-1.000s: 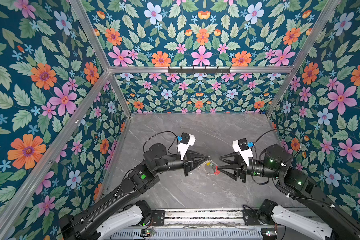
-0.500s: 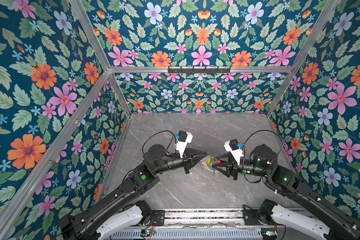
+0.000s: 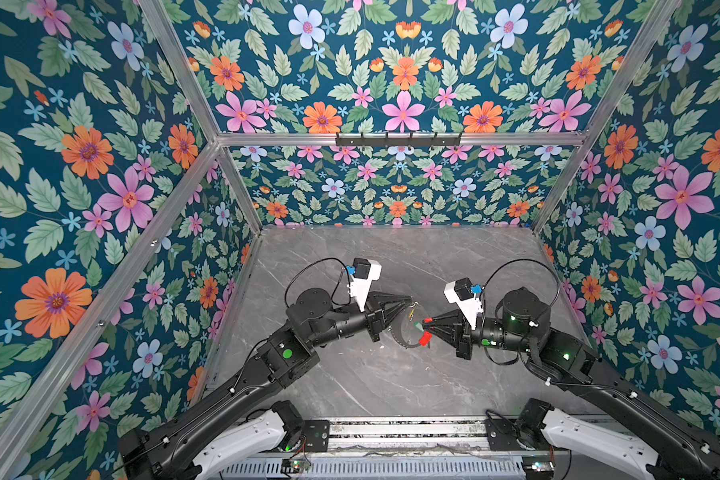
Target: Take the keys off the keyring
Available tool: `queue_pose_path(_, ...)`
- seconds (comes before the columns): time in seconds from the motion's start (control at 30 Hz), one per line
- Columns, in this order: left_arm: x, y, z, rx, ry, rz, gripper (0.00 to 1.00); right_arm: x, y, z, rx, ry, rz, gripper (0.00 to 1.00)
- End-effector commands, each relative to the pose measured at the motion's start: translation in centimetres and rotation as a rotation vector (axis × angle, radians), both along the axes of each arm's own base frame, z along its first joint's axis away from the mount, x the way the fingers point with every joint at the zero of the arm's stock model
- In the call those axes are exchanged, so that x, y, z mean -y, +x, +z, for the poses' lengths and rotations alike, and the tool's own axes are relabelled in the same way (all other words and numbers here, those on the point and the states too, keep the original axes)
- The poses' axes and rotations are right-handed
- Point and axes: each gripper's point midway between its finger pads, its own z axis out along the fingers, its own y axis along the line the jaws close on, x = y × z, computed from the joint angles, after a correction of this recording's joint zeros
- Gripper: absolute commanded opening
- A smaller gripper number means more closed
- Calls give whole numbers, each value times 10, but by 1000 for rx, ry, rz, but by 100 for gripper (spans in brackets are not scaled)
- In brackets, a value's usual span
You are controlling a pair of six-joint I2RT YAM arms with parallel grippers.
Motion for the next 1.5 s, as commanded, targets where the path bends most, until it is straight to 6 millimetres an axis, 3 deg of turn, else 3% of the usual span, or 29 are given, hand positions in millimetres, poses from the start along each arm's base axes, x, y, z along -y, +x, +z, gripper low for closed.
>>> queue_pose_path(0.0,-2,1,8,14,-16,13,0,0,3,9,33,14,-19,0)
queue_pose_path(0.3,-3,10,3,-2,25,63,0,0,2,13,78,-35,-52,0)
queue_pose_path(0.53,-3,13,-1,-9,41,84,0,-13,-1,4,175,-182,-84,0)
queue_pose_path(0.83,-4,14,-5,-15,56,93,0,-15,1,14,217,-182,-113,0)
queue_pose_path(1.03,-5,11,-6,15,42,83,0,-32,-23,12,176,-145,47,0)
queue_pose_path(1.23,-14,-9,9,146,-96,28,0,-29,-36,15,172,-135,104,31)
queue_pose_path(1.47,-23,-29,21,270,-231,-30,0,-17,-51,27,209,-64,139,41)
